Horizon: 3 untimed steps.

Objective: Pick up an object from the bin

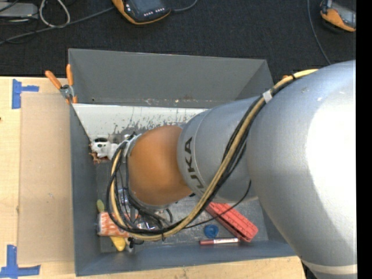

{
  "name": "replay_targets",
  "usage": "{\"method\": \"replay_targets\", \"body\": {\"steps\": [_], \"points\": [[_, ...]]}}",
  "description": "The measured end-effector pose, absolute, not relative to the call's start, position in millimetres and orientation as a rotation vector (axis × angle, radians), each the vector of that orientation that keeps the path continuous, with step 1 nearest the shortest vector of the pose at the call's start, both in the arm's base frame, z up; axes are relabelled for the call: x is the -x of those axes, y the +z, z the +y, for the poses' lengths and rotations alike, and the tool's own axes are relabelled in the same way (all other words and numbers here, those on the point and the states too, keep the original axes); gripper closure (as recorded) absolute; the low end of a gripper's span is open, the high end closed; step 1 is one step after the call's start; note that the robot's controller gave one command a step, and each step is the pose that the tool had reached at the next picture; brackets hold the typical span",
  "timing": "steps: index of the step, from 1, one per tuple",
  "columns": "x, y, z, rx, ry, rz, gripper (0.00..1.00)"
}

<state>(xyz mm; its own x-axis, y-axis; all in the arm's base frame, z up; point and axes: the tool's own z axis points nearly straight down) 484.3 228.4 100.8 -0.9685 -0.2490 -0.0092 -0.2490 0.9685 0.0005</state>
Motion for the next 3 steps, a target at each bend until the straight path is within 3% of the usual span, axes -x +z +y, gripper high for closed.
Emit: {"method": "replay_targets", "body": {"steps": [1, 2, 3], "points": [[-550.5, 125.7, 187.7, 0.323, 0.005, 3.114, 0.0], [-539.6, 100.0, 211.2, 0.571, 0.003, 3.082, 0.0], [-492.6, 75.2, 207.1, 0.993, -0.002, 2.966, 0.0]]}}
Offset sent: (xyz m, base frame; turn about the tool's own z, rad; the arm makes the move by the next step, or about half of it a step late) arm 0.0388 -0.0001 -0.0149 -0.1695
